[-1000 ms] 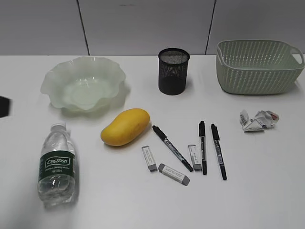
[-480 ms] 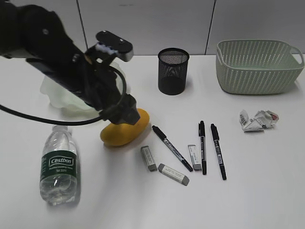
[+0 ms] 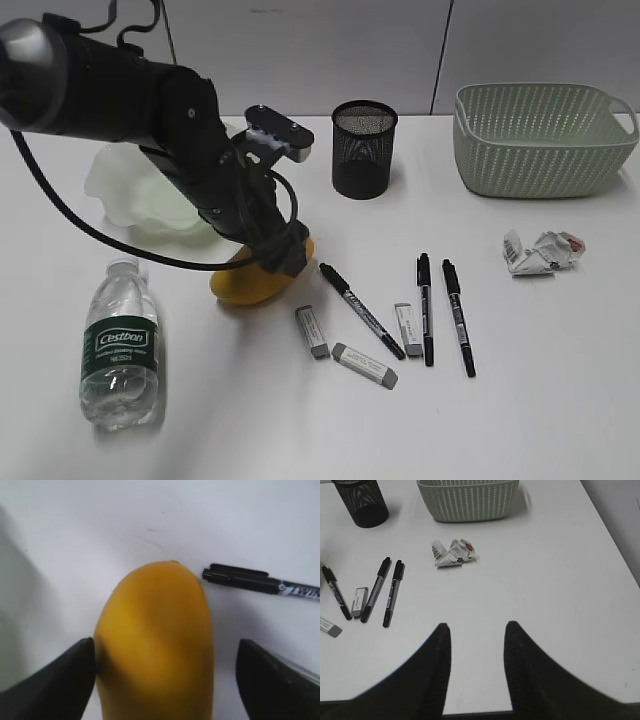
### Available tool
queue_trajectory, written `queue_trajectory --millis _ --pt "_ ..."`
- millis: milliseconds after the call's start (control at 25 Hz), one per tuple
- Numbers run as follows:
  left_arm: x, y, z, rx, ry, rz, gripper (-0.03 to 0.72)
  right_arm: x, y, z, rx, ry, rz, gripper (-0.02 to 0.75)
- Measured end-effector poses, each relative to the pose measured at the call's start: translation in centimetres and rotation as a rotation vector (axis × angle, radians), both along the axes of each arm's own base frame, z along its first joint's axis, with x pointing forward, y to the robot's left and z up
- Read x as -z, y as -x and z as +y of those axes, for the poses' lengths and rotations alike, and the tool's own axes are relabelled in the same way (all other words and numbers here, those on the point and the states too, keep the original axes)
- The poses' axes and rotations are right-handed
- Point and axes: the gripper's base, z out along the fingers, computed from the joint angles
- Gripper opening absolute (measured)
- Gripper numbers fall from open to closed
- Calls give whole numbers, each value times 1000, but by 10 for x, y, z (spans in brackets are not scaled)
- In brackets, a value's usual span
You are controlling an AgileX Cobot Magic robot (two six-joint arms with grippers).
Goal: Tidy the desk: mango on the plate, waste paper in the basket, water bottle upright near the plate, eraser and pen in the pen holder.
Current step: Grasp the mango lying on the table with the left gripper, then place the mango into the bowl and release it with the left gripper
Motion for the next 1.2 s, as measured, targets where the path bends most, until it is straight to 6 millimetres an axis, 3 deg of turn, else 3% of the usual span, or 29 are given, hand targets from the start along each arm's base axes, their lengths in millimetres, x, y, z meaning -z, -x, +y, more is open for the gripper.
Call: queue_trajectory --millis 280,360,520,600,720,800,880,960,1040,1200 --pt "27 -2 0 7 -46 40 634 0 0 0 0 0 0 298" --pt "29 -2 0 6 -48 45 596 0 0 0 0 0 0 298" --pt "23 0 0 -9 -34 62 596 0 0 0 0 0 0 298" --pt "3 1 0 -18 8 22 596 0 0 0 0 0 0 298" --pt "-51 -5 5 -53 138 -160 596 0 0 0 0 0 0 298" --pt "-82 -18 21 -110 222 -308 596 0 0 0 0 0 0 298" --pt "-95 -36 44 -185 260 -405 596 0 0 0 0 0 0 298" --pt "-87 -55 68 -256 252 -438 596 0 0 0 0 0 0 298" --pt "-63 -71 87 -305 213 -418 596 0 0 0 -1 -1 0 298" --pt "-13 -86 93 -303 136 -341 596 0 0 0 0 -1 0 298"
